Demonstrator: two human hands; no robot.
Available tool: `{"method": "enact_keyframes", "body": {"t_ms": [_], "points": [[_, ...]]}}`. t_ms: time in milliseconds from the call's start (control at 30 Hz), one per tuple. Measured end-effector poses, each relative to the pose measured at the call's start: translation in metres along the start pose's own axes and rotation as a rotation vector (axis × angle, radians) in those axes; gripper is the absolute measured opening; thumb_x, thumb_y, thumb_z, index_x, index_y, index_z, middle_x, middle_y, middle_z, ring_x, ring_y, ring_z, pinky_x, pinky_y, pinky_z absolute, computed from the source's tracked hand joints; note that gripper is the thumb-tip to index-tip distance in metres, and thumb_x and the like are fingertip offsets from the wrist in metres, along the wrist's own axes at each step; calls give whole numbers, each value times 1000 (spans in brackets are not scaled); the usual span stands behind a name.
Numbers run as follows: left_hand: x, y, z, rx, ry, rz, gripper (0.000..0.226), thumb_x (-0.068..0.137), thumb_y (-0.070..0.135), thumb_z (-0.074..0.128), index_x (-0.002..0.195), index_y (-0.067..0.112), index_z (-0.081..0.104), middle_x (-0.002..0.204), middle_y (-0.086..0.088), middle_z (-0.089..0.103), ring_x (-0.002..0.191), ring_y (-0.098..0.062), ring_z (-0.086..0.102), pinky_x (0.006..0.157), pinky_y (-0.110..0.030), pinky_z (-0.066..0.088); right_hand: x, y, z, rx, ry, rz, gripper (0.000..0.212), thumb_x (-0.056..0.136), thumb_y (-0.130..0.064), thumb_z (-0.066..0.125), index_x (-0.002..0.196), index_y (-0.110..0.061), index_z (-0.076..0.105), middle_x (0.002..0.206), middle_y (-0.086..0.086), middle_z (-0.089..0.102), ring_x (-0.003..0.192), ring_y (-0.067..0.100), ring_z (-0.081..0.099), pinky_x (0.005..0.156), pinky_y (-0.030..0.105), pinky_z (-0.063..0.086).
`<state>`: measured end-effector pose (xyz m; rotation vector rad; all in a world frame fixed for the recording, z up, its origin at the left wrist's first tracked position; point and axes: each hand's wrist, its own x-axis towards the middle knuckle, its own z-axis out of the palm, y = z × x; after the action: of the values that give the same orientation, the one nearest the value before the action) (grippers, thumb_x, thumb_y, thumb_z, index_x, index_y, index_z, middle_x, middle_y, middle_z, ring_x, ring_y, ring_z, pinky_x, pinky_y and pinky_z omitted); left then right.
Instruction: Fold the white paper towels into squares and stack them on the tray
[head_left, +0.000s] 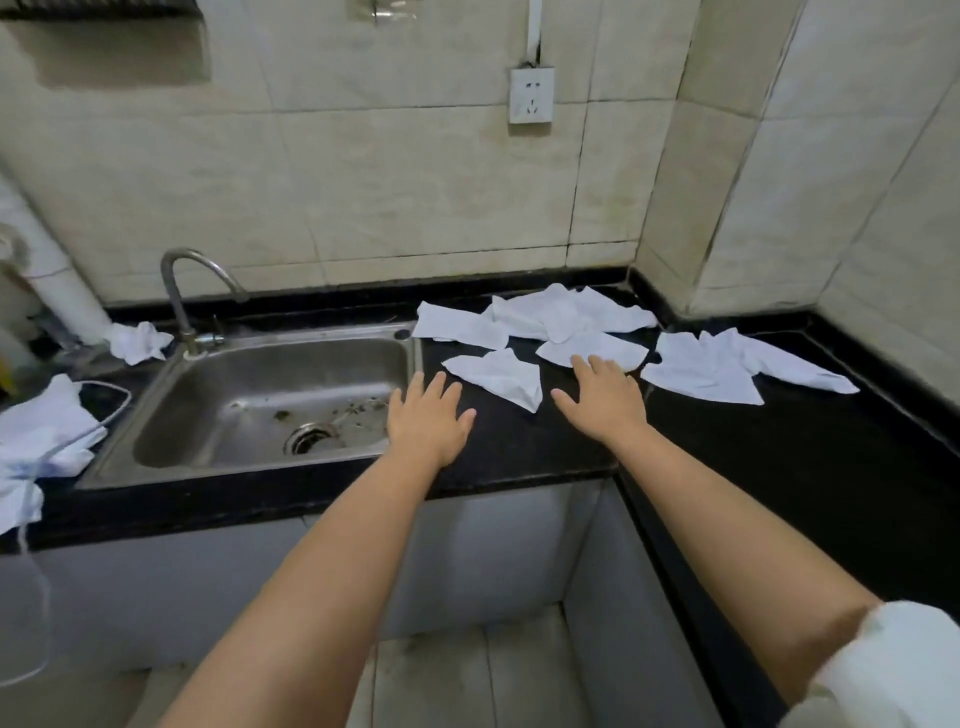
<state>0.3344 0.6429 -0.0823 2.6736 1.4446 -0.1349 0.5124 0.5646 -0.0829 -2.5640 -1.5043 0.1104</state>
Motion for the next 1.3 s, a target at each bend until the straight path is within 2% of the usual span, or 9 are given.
{"method": "enact_keyframes", "body": {"t_ms": [400,533,600,700,767,833,933,1067,1300], "points": [[249,-61,80,-3,-168,224,48,98,34,37,140,12,32,149,-4,31,138,-24,28,112,-38,29,188,-15,119,105,-306,218,49,97,-34,38,139,-11,32,134,14,47,123,31,45,97,41,42],[293,-61,105,-15,-182,369,43,98,29,38,137,12,36,146,-3,35,133,-23,33,107,-36,32,209,-19,147,86,-330,296,16,95,-21,38,96,-10,49,106,12,56,108,32,52,76,34,39],[305,-62,115,16,-196,424,37,98,26,38,131,10,41,141,-4,38,130,-23,35,102,-34,34,213,-23,154,57,-341,327,18,93,-20,41,101,-10,53,112,11,55,108,30,52,80,34,40],[315,-71,129,-14,-156,467,21,89,18,55,105,6,62,120,-7,57,110,-26,52,86,-34,46,214,-24,161,47,-348,369,36,92,-20,44,127,-13,48,124,10,49,114,28,49,92,33,40],[323,-77,135,-22,-68,558,11,63,12,79,66,10,68,81,-5,70,73,-24,64,59,-27,52,213,-25,164,124,-350,404,37,92,-14,45,128,-9,47,123,14,49,112,30,50,92,33,41],[328,-82,135,-15,-8,618,12,56,14,73,50,16,63,62,2,65,53,-18,61,47,-20,49,211,-25,162,185,-340,417,31,90,-7,44,120,-3,54,118,16,55,108,30,54,90,34,44],[330,-77,122,-128,26,681,27,75,19,44,55,13,60,58,1,63,52,-20,60,49,-23,48,205,-18,149,221,-261,415,27,89,-5,43,109,-1,61,111,14,60,105,29,55,86,31,43],[326,-40,83,-290,-66,700,24,96,14,43,92,-2,60,84,-17,63,81,-33,58,69,-35,42,183,4,116,282,-66,502,19,87,-6,49,94,-2,66,100,15,63,95,30,58,80,33,43],[300,50,42,-546,-19,993,44,89,30,37,97,-4,66,92,-19,68,88,-30,63,71,-23,37,110,62,33,266,300,689,17,87,-6,52,92,0,68,92,16,64,92,30,58,70,25,35]]}}
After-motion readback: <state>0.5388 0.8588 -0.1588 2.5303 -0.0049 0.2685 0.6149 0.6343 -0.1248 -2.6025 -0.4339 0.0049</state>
